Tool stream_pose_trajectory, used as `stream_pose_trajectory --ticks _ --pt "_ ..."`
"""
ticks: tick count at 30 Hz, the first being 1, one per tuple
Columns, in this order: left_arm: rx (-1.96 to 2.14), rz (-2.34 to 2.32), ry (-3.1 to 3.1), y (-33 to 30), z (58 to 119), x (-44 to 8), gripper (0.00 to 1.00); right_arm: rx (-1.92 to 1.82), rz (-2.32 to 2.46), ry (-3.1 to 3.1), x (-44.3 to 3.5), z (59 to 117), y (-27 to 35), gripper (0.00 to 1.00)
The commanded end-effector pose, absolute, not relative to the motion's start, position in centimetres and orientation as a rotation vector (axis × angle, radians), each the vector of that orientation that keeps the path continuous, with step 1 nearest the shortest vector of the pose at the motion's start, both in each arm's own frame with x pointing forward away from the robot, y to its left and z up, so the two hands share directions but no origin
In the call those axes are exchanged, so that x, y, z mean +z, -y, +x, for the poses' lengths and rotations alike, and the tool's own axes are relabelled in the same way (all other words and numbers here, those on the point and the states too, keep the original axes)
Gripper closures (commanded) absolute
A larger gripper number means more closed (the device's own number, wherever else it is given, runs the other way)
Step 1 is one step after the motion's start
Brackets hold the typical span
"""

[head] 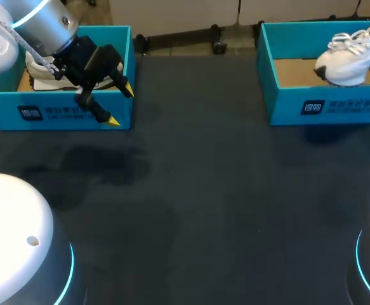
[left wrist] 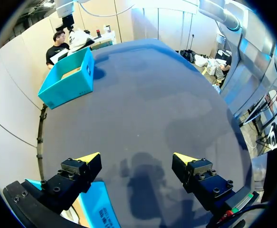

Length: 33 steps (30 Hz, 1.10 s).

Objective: Take the shoe out of the shoebox, open the shoe tongue, remove and reinsert the insole, then place the shoe into the shoebox

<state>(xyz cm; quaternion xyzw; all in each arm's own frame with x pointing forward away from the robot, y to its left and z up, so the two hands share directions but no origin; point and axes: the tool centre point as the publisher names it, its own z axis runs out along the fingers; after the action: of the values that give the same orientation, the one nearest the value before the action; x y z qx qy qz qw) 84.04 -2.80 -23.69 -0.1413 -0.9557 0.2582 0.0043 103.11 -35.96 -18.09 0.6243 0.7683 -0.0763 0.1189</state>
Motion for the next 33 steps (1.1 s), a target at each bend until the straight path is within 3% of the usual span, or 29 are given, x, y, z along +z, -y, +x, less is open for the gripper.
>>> stream_pose_trajectory --ticks 1,33 --pt "0.807 -0.443 2.997 2.8 83.9 -23.7 0.0 -0.243 2.016 -2.05 -17.5 102.7 35.9 1.0" --pt "0.807 -0.443 2.997 2.8 83.9 -23.7 0.0 -0.208 2.213 -1.734 -18.8 102.7 35.6 1.0"
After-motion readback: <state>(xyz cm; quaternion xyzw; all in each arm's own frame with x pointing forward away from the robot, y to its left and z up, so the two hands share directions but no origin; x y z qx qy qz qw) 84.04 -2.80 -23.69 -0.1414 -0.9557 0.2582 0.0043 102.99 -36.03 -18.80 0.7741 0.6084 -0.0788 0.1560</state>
